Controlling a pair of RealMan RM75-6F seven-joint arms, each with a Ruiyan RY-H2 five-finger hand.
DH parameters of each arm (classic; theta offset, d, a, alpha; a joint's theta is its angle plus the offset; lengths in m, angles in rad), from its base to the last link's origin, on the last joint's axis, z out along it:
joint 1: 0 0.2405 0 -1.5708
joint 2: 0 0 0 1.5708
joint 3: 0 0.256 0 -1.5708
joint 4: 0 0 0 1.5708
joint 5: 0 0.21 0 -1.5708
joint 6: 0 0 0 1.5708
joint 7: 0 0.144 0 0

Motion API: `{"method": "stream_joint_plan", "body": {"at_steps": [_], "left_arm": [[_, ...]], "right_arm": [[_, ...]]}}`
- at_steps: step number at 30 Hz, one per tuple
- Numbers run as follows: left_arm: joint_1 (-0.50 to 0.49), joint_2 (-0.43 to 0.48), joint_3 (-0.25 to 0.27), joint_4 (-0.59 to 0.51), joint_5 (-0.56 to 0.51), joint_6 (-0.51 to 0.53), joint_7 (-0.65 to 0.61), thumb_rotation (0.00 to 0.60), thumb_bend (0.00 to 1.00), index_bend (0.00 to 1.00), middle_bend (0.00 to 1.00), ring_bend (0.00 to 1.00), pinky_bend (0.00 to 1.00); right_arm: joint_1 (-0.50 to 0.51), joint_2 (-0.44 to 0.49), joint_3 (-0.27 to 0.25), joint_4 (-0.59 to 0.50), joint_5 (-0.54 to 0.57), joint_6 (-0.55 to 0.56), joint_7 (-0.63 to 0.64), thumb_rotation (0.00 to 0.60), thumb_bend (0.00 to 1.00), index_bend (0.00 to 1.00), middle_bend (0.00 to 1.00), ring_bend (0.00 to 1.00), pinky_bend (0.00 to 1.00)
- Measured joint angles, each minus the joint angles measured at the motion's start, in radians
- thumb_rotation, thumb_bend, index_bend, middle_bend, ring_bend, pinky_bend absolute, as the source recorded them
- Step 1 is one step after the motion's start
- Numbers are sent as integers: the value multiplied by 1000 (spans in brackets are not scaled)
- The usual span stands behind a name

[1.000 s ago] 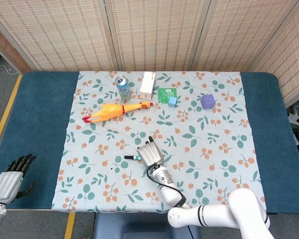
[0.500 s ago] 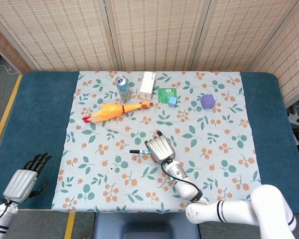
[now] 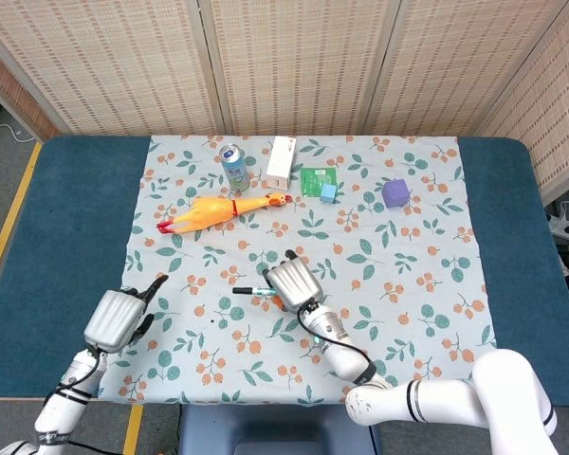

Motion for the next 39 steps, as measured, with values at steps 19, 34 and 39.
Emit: {"method": "stream_joint_plan", "body": {"at_steps": [19,34,39], "left_arm": [[-124,-286,-63,102,-205,-24,306,600,361,310,975,911,1000],[-181,-359,-69,122,-220,14,388,600,366,305,982,919,1000],[-192,-372,-64,120,-224,12,390,600,368,335,991,923,1000]], "right_arm": [[18,-71,38,68,50,8,4,600,285,890,825,530,240],[40,-103,52,87,76,1,2,600,285,890,825,530,240],[47,-128,63,113,74,-2,21,600,285,890,825,530,242]]}}
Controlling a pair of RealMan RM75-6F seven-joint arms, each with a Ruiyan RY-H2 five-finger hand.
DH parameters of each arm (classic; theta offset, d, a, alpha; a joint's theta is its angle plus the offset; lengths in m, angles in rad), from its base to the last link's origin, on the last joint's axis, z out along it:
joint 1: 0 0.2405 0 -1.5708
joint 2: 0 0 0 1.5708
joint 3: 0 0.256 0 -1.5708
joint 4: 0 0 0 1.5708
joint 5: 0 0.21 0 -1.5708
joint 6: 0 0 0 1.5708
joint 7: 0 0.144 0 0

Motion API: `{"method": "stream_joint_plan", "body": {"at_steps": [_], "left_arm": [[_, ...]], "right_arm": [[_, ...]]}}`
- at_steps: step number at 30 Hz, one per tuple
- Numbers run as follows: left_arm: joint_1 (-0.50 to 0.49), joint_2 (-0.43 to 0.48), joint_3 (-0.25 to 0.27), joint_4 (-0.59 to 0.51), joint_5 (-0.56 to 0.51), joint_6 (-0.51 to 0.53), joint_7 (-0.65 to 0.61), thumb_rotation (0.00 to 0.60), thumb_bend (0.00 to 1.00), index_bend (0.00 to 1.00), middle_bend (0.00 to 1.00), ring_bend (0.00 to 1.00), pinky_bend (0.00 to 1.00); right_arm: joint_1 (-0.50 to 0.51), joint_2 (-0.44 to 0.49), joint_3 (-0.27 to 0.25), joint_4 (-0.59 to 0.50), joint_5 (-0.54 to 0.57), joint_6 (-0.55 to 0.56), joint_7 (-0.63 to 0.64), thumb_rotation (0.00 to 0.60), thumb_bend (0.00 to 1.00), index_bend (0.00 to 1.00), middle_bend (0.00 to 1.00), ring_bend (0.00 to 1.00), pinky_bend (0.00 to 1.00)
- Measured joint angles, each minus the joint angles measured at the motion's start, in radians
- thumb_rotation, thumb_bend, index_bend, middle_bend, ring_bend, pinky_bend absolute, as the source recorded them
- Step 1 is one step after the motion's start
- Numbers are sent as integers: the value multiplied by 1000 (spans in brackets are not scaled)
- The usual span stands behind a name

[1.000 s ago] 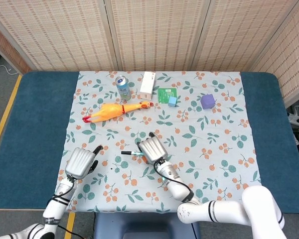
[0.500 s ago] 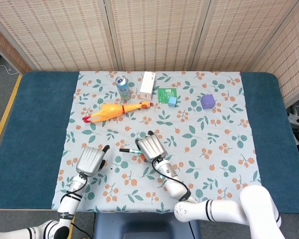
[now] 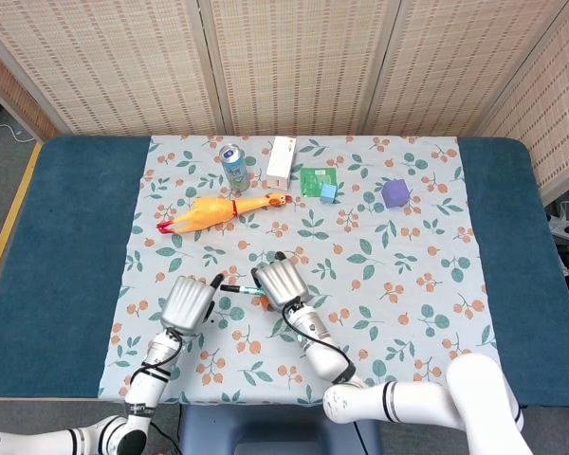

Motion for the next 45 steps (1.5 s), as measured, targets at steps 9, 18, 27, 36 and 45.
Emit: {"method": "stream_joint_plan", "body": {"at_steps": [9,18,27,36,45], "left_arm": [[-24,-37,-3,51,1,4,-4,600,368,399,999,932,1000],[-41,-72,-3,103,3,13,-27,600,368,464,1000,935,1000],[-46,-76,4,104,3,19,-25,600,366,468,1000,935,1000],[-48,-75,9,104,6,27,-26,600,365,523,1000,936,1000],[-49,-71,16,103,14,35,-26,600,366,541,1000,936,1000]], "right_arm": [[8,-17,10,3,-3,2,10,600,285,890,824,530,242],[12,-30,13,11,0,-2,13,600,285,890,825,530,242],[13,-32,10,3,-1,0,8,600,285,890,825,530,242],[13,-27,13,-13,1,7,2,600,285,890,825,530,242],[14,-26,8,-14,5,6,-3,600,286,890,825,530,242]]}}
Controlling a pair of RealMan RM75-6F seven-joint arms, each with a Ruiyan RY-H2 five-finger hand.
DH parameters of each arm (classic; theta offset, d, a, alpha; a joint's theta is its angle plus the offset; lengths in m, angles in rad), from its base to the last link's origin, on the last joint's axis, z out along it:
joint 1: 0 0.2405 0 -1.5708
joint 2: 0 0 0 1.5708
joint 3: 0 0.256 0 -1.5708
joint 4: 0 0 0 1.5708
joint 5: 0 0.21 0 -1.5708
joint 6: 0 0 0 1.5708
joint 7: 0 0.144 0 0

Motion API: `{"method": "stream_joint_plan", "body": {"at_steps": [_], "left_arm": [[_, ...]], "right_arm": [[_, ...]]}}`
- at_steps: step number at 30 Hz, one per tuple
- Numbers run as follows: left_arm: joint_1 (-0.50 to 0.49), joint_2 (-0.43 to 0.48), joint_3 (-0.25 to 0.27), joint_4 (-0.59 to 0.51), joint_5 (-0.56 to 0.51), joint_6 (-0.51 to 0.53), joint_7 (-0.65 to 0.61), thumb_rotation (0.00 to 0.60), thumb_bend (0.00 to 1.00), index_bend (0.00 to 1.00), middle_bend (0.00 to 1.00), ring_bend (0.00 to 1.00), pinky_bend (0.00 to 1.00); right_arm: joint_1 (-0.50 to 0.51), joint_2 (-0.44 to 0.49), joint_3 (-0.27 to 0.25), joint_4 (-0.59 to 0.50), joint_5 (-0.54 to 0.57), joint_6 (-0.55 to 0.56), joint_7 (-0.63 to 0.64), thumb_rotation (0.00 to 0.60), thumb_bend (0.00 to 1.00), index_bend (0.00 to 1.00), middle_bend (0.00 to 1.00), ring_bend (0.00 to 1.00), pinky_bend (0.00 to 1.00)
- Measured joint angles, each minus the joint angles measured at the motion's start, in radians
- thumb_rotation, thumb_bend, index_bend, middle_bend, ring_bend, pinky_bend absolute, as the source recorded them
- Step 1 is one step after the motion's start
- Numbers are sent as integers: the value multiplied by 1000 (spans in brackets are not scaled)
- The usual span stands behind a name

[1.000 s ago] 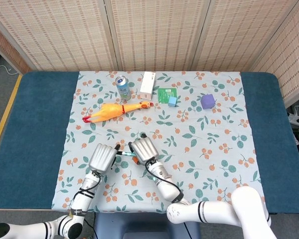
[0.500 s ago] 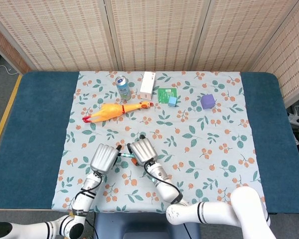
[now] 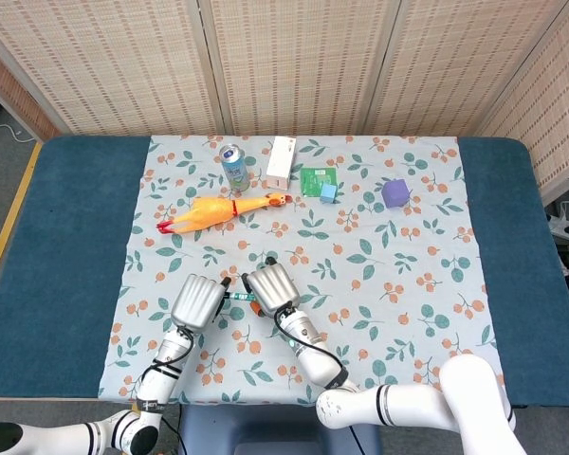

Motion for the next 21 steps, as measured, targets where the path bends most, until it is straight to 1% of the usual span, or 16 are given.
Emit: {"method": "stream_joint_plan", "body": {"at_steps": [3,4,9,13,16,21], "left_arm": [[-1,1,1,-2,0,-1,0,600,367,520,1000,937,1000],[-1,1,1,-2,1,-1,-1,600,367,527,1000,937,1000],[-3,-2,3,9,16,7,-14,600,372,636,1000,944,1000],[-4,-11,5,29,32,19,-20,600,454,751,1000,947,1000],[-6,-18,8,42,45,26,-28,600,521,816,1000,944,1000],[-7,-26,14,59,62,32,-36,600,563,852,1000,938,1000]], "right_arm": [[0,-1,-1,-1,1,0,-1,600,285,890,825,530,242],[0,-2,-1,-2,1,0,-2,600,285,890,825,530,242],[-1,-1,-4,-5,2,3,-5,600,285,890,825,530,242],[-2,-1,-6,-6,4,3,-6,600,286,890,825,530,242],[-2,-1,-5,-6,3,3,-4,600,285,890,825,530,242],[-3,2,-5,-7,0,4,0,600,285,890,825,530,242]]}}
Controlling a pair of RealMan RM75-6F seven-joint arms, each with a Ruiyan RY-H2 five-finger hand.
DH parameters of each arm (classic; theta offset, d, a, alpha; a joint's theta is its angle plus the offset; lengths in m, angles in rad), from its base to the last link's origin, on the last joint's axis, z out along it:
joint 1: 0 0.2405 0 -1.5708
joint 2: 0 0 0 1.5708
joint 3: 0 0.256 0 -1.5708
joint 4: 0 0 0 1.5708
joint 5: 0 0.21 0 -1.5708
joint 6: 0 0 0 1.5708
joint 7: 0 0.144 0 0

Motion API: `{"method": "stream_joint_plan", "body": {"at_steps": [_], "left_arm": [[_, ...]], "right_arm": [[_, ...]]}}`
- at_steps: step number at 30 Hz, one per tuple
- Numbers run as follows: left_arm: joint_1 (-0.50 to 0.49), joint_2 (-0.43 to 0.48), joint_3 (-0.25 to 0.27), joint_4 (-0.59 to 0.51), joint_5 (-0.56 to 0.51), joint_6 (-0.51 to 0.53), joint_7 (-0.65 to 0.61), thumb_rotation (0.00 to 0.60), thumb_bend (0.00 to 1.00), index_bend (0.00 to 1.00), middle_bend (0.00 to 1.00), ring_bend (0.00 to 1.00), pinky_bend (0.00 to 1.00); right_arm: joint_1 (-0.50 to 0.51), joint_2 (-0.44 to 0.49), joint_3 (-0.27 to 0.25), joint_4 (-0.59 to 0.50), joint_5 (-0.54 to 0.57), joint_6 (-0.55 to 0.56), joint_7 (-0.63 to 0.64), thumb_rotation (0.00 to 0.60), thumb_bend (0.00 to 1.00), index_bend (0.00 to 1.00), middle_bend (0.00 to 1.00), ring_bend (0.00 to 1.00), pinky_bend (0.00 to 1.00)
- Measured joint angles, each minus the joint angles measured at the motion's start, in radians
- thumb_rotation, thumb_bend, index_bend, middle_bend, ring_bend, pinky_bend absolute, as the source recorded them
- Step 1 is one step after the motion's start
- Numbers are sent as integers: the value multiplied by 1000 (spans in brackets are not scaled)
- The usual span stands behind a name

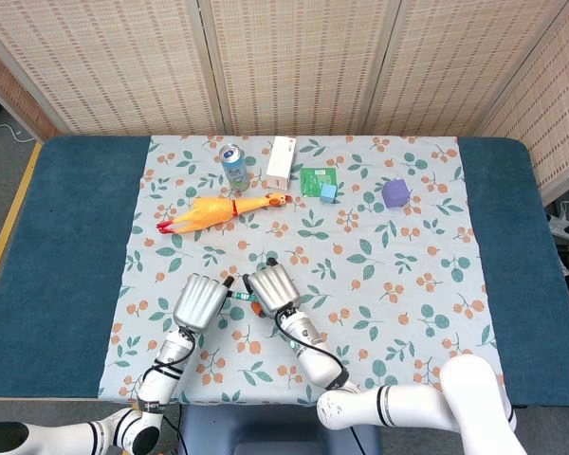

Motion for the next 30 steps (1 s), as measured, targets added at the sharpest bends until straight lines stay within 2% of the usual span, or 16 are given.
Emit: {"method": "stream_joint_plan", "body": {"at_steps": [10,30], "left_arm": [[2,2,-4,1,-2,-8,-25,600,655,880,1000,929,1000],[5,19,-21,-19,-17,-8,-20,600,683,883,1000,929,1000]], "right_arm": [[-3,13,6,-9,-3,4,5,600,285,890,825,530,242],[-6,36,-16,-35,4,4,-19,600,286,897,825,530,242]]}}
